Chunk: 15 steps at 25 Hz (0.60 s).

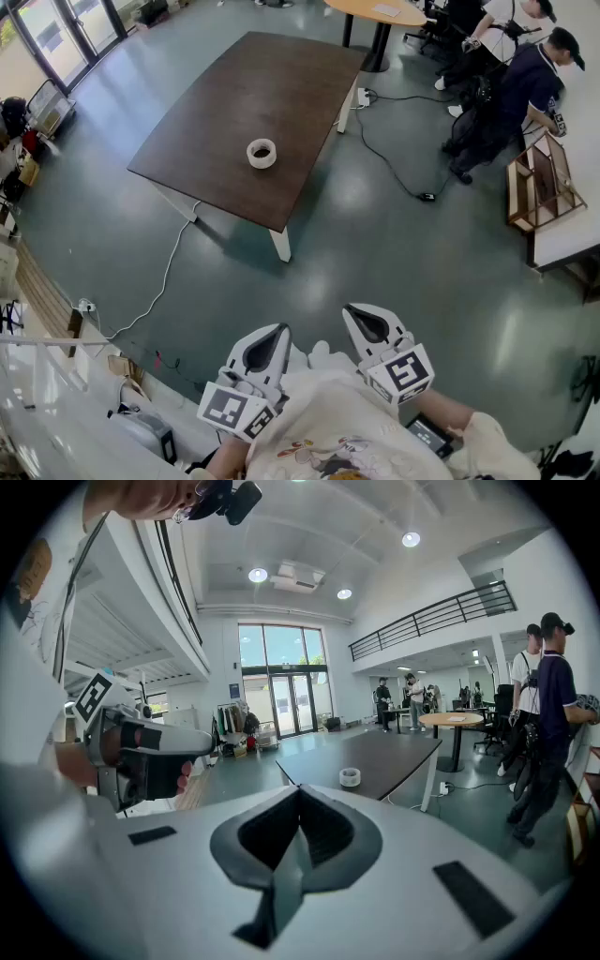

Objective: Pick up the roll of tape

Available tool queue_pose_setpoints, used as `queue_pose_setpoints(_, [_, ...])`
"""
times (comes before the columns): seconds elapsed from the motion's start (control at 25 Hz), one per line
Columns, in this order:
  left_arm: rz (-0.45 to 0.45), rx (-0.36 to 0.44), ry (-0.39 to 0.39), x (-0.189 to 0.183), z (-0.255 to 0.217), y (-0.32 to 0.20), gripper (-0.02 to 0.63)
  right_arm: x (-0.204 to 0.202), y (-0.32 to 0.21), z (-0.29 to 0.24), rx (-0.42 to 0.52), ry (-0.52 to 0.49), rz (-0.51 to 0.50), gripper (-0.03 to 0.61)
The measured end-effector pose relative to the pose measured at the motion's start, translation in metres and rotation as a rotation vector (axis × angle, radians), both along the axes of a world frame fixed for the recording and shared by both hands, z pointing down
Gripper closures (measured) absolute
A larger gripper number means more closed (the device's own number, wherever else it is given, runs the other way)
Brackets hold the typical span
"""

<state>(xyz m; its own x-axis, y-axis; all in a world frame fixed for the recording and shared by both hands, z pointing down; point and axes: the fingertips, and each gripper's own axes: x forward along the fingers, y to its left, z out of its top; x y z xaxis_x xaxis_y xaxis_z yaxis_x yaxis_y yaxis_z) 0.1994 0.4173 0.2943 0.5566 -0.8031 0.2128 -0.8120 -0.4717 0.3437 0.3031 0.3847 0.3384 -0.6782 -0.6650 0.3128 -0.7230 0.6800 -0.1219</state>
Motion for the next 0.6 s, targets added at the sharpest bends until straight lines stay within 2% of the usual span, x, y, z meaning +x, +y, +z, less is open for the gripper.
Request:
queue_pose_setpoints(0.44, [-0.003, 0.003, 0.0, 0.018, 0.007, 0.002, 0.609, 0.01, -0.001, 0.005, 0.009, -0.005, -0.03, 0.572])
queue_pose_setpoints(0.6, [0.001, 0.0, 0.0, 0.022, 0.008, 0.005, 0.609, 0.009, 0.003, 0.011, -0.024, -0.016, -0.057, 0.571])
